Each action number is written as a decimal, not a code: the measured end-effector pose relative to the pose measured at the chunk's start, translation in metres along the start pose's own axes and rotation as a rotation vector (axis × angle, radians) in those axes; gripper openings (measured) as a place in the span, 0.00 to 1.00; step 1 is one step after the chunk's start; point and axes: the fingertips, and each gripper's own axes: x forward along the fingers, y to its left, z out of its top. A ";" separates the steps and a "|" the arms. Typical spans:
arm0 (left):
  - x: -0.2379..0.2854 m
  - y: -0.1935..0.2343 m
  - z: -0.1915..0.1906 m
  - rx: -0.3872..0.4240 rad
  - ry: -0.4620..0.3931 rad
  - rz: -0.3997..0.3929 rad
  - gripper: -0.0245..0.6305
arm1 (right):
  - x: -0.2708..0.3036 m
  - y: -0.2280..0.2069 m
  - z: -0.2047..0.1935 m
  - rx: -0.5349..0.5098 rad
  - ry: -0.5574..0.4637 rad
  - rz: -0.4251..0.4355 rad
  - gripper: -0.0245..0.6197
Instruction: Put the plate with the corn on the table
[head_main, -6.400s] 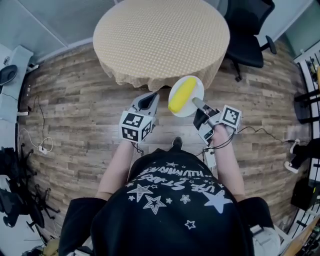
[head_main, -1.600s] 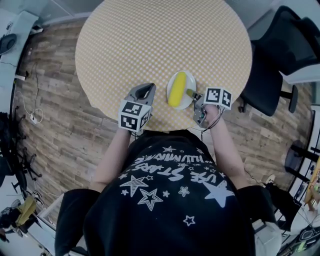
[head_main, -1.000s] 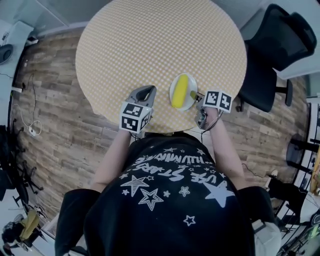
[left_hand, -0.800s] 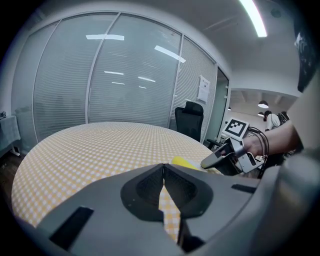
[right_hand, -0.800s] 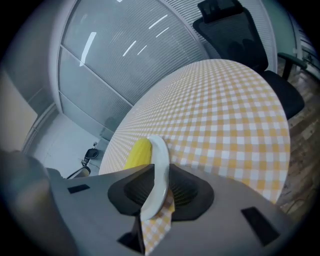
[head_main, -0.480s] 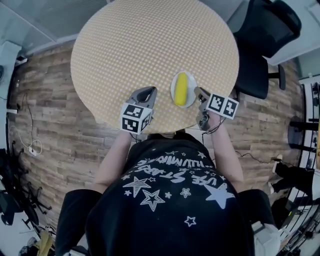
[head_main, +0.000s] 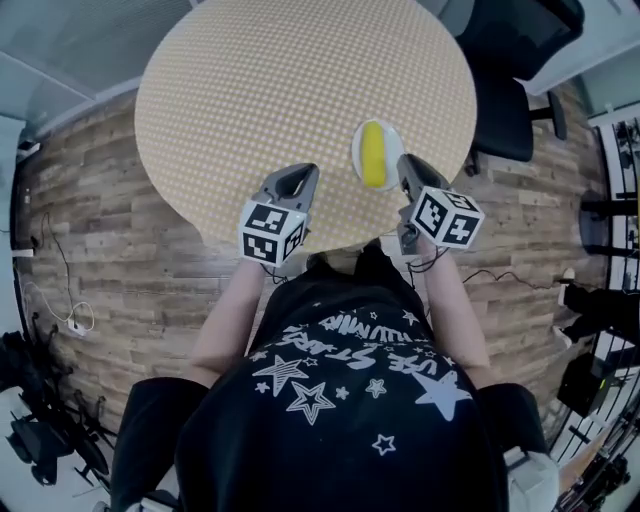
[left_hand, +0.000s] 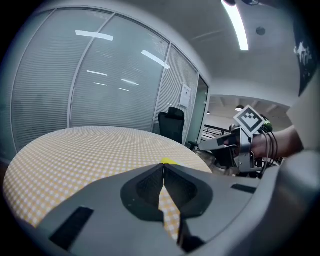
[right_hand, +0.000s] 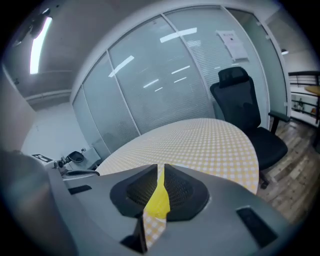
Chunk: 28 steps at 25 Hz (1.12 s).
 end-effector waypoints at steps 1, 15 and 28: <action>-0.001 -0.001 -0.002 0.004 0.004 -0.010 0.05 | -0.006 0.002 0.001 -0.019 -0.023 -0.016 0.12; -0.004 -0.043 -0.015 0.014 0.009 -0.027 0.05 | -0.051 0.009 -0.013 -0.120 -0.103 0.034 0.11; -0.050 -0.129 -0.014 0.048 -0.024 0.020 0.05 | -0.138 0.028 -0.036 -0.219 -0.109 0.160 0.08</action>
